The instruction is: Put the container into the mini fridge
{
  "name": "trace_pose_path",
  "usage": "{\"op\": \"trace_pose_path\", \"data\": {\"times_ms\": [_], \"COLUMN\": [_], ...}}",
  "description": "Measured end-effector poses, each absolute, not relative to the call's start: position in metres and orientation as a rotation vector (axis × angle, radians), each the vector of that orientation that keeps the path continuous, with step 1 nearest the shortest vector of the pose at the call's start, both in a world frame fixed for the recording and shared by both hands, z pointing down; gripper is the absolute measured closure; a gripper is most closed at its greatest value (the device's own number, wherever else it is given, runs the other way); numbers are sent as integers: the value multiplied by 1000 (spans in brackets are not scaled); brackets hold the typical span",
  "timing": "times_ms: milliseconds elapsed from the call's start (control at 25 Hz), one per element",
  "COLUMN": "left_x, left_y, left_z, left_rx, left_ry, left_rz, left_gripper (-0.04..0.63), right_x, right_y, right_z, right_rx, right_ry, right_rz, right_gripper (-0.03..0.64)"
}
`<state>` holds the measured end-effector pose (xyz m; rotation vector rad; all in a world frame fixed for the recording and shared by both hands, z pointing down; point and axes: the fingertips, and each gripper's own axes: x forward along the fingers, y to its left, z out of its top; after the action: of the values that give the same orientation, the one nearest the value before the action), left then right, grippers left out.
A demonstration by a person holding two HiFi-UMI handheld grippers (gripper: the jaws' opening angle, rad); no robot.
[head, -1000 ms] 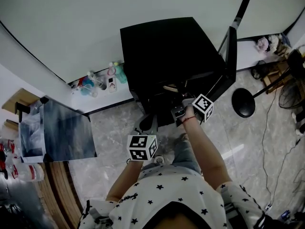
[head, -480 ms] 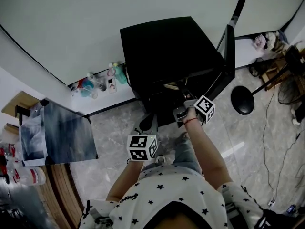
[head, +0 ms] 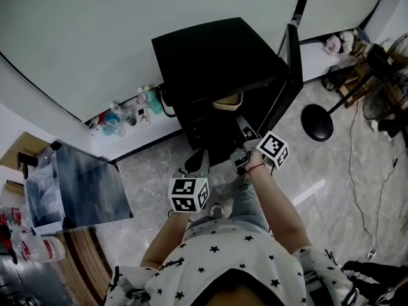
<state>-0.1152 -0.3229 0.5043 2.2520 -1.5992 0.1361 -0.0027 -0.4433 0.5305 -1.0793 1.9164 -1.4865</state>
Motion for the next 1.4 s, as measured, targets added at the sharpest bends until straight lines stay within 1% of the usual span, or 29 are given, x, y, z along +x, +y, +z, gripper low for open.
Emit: {"op": "trace_pose_path", "data": {"times_ms": [280,520,680,880,1400], "left_x": [-105,-92,-80,-65,-25], "left_y": [-299,-277,-264,-244,-161], "left_z": [501,503,499,494,490], "left_rx": [2305,2312,2321,2322,2259], "left_ry": [-1554,-1539,-1538,-1552,-1586], "left_rz": [140,140,137,123,92], "left_gripper": [583,583,583,583,583], "right_x": [4,14,24,43,90], "right_y": [-395,-355,-331,-298,-189], "right_z": [514,507,503,492,479], "right_rx": [-1187,-1331,-1420,-1495,-1561], "right_ry": [2039,2196,2308,2446,2665], "right_rz": [-1375,-1243,-1134,-954,-706], "right_gripper": [453,571,617,623,623]}}
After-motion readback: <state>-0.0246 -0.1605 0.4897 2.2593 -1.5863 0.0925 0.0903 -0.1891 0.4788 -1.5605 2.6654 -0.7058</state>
